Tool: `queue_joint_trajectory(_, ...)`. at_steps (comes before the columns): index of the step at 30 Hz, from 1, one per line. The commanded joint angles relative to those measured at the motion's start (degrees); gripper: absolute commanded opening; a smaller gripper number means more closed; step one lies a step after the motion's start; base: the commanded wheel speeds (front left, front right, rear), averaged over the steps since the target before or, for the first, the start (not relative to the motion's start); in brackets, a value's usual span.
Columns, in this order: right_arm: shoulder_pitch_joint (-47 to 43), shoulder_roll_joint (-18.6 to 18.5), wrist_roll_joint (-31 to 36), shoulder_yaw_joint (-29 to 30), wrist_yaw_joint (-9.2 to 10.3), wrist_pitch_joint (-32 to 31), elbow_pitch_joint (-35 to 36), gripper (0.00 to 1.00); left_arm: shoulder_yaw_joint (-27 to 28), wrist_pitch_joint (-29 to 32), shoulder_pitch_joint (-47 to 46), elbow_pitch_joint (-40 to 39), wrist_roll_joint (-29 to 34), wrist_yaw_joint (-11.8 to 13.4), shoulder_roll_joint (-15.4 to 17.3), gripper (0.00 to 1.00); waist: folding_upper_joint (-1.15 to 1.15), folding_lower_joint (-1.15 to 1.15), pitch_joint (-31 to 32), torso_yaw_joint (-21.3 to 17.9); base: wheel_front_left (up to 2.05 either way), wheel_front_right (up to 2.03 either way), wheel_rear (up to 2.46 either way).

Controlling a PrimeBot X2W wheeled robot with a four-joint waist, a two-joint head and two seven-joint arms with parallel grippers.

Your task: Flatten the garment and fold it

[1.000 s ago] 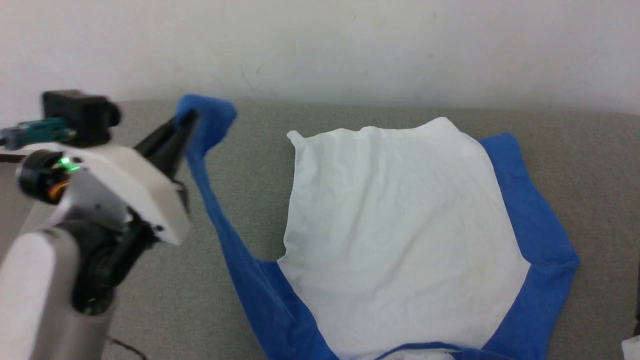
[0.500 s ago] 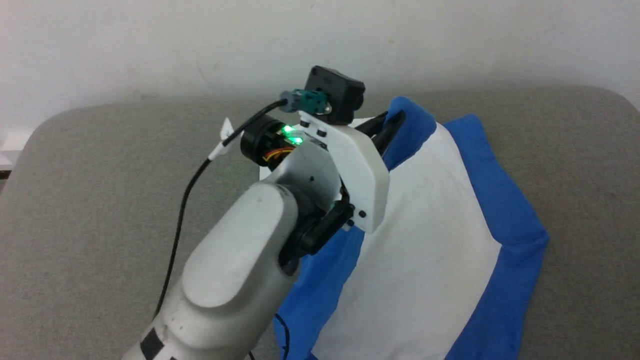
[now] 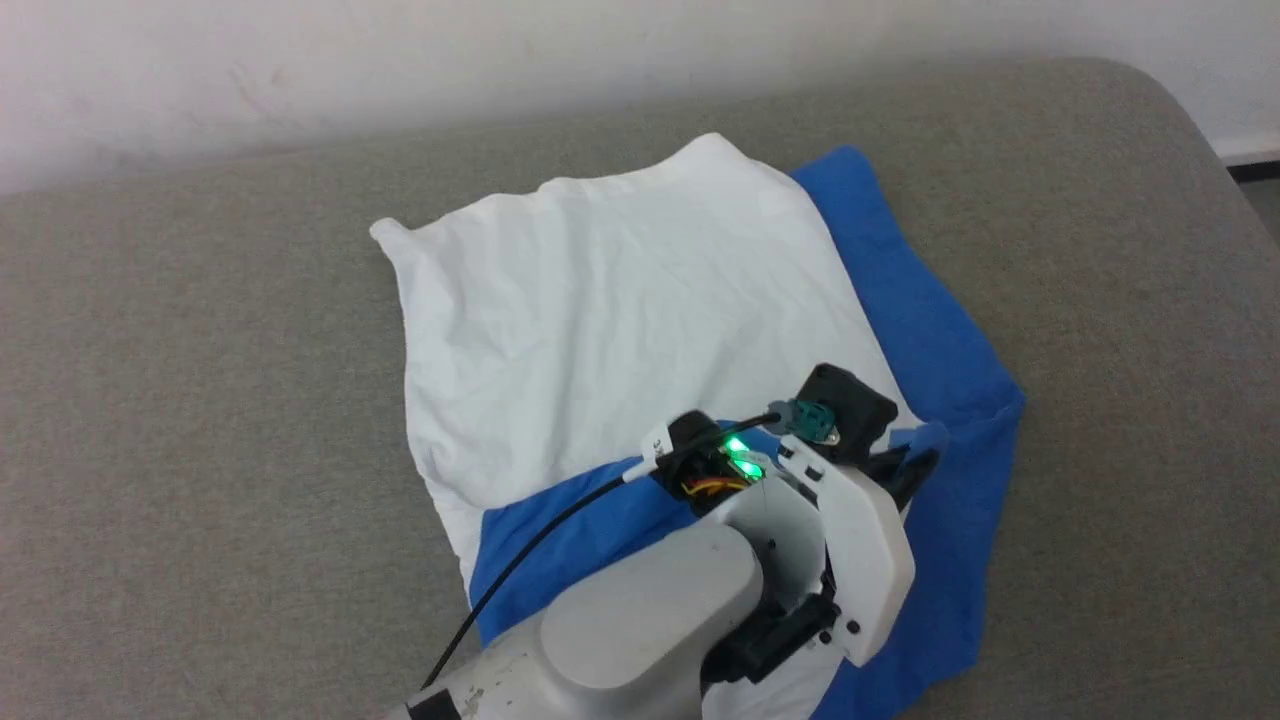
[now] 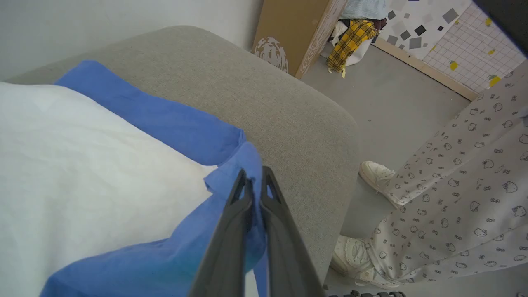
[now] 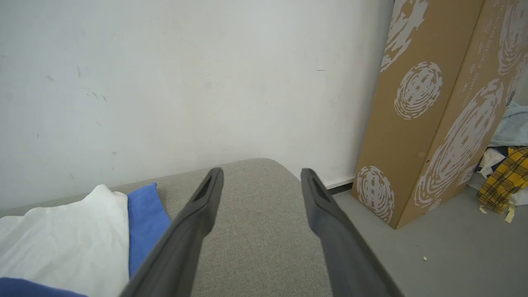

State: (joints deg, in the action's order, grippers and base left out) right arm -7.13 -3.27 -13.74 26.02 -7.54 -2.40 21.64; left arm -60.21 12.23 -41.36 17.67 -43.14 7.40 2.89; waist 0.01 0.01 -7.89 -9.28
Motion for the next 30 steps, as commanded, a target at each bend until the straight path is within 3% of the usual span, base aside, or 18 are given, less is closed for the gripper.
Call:
queue_joint_trajectory(1,0.87,-0.17,-0.5,-0.04,0.05,0.34,-0.32,1.0,-1.56,-0.88,-1.41,0.84,-1.67,0.72,0.0,0.0,-0.01,-0.01,-3.21,-2.98,0.0,0.0,0.0)
queue_joint_trajectory(7,2.12,-0.86,-1.71,-0.58,0.05,1.25,-2.07,1.0,-10.67,-2.94,-4.89,4.74,-8.02,3.48,-0.01,0.0,-0.01,-0.01,-6.21,-4.77,0.0,0.0,0.0)
queue_joint_trajectory(12,4.02,-1.45,-2.53,-2.31,0.05,2.2,-4.12,1.0,-12.89,-1.52,-4.54,7.2,-10.78,4.25,-0.01,0.0,-0.01,-0.01,-8.32,-6.25,0.0,0.0,0.0)
queue_joint_trajectory(24,6.22,-2.98,-3.89,-4.21,0.05,4.07,-7.8,1.0,-13.13,3.59,0.27,12.86,-2.11,2.77,-0.01,0.0,-0.01,-0.01,-10.57,-7.74,0.0,0.0,0.0)
queue_joint_trajectory(25,6.27,-3.07,-3.87,-4.14,0.05,4.08,-7.91,1.0,-13.13,3.46,0.39,13.04,-1.79,2.87,-0.01,0.08,-0.01,-0.01,-10.44,-7.69,0.0,0.0,0.0)
queue_joint_trajectory(26,6.32,-3.15,-3.81,-4.06,0.05,4.09,-8.02,1.0,-13.13,3.36,0.45,13.2,-1.42,2.95,-0.01,0.45,-0.01,-0.01,-10.29,-7.6,0.0,0.0,0.0)
queue_joint_trajectory(27,6.35,-3.22,-3.75,-4.03,0.05,4.08,-8.12,1.0,-13.13,3.04,0.47,13.32,-1.1,3.13,-0.01,0.95,-0.01,-0.01,-10.06,-7.49,0.0,0.0,0.0)
queue_joint_trajectory(28,6.32,-3.27,-3.71,-4.08,0.05,4.08,-8.17,1.0,-13.13,2.66,0.5,13.41,-1.04,3.36,-0.01,1.0,-0.01,-0.01,-9.76,-7.33,0.0,0.0,0.0)
queue_joint_trajectory(30,6.01,-3.32,-3.59,-3.98,0.05,4.0,-8.18,1.0,-13.13,1.89,0.53,12.88,-1.59,3.17,-0.01,1.0,-0.01,-0.01,-8.98,-6.77,0.0,0.0,0.0)
